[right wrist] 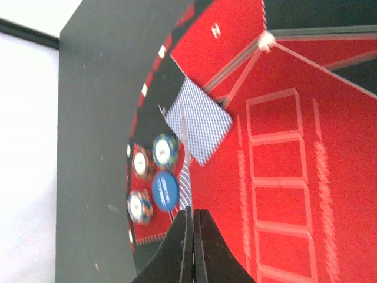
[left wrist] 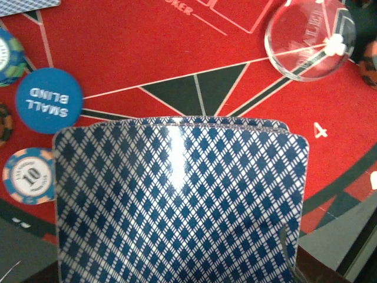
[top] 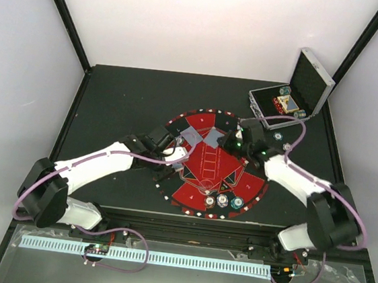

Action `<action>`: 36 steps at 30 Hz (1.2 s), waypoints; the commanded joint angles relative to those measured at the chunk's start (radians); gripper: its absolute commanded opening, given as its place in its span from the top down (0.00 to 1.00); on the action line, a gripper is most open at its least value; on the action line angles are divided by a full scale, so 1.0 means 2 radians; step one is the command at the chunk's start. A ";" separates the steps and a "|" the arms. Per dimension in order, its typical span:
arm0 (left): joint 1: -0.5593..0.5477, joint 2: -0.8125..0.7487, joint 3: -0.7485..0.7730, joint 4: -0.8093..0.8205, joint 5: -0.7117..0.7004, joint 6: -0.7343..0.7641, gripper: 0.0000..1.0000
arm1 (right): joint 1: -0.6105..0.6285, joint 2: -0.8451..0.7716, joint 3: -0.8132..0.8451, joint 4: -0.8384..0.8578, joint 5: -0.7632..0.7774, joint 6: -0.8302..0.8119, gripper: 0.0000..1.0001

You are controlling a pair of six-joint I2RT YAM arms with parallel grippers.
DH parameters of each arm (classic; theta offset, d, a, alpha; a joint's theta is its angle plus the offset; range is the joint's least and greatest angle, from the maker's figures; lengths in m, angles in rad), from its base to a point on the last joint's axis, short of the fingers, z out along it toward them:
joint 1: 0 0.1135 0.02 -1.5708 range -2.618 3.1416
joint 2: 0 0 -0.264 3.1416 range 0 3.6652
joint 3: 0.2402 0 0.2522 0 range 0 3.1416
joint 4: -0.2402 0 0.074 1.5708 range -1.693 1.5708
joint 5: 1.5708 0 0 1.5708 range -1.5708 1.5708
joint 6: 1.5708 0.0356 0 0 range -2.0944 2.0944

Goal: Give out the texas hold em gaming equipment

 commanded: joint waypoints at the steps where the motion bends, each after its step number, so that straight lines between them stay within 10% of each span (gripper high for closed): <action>1: 0.018 -0.020 0.020 -0.007 -0.004 -0.005 0.65 | 0.009 0.096 0.065 0.115 0.046 0.066 0.99; 12: 0.025 -0.020 0.020 -0.006 -0.009 -0.006 0.65 | 0.019 0.242 0.168 0.162 0.015 0.099 0.99; 36: 0.026 -0.017 0.020 -0.005 0.000 -0.008 0.65 | 0.000 0.174 0.086 0.083 0.245 0.224 0.99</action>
